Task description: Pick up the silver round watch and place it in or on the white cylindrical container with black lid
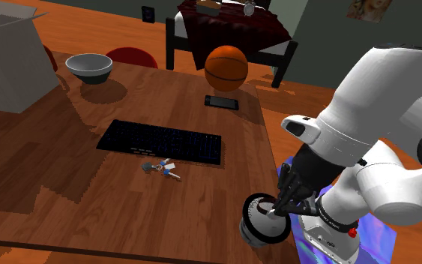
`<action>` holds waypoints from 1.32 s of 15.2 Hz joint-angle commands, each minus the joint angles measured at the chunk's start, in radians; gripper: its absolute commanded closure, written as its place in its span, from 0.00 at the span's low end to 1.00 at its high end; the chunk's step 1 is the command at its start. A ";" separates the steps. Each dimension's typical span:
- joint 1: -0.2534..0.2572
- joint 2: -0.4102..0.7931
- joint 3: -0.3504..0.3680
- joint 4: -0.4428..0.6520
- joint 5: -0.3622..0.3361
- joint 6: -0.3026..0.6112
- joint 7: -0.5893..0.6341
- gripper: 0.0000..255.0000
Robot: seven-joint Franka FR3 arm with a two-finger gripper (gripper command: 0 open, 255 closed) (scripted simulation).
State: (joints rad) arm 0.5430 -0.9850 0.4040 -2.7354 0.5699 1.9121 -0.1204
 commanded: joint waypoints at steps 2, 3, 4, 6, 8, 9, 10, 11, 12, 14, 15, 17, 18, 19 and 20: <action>0.007 0.005 0.015 -0.037 0.018 0.041 -0.010 1.00; 0.009 0.007 0.020 -0.048 0.025 0.054 -0.014 1.00; 0.012 0.011 0.026 -0.061 0.032 0.070 -0.017 1.00; 0.012 0.011 0.026 -0.061 0.032 0.070 -0.017 1.00; 0.012 0.011 0.026 -0.061 0.032 0.070 -0.017 1.00; 0.012 0.011 0.026 -0.061 0.032 0.070 -0.017 1.00; 0.012 0.011 0.026 -0.061 0.032 0.070 -0.017 1.00; 0.012 0.011 0.026 -0.061 0.032 0.070 -0.017 1.00; 0.012 0.011 0.026 -0.061 0.032 0.070 -0.017 0.00; 0.012 0.011 0.026 -0.061 0.032 0.070 -0.017 0.00; 0.012 0.011 0.026 -0.061 0.032 0.070 -0.017 0.00; 0.012 0.011 0.026 -0.061 0.032 0.070 -0.017 0.00; 0.006 -0.005 0.006 -0.039 0.013 0.031 -0.014 0.00; -0.001 -0.017 -0.013 -0.015 -0.006 -0.006 -0.010 0.00; -0.007 -0.027 -0.032 0.010 -0.024 -0.042 -0.007 0.00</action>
State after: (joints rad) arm 0.5433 -1.0019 0.3922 -2.7463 0.5647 1.9041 -0.1275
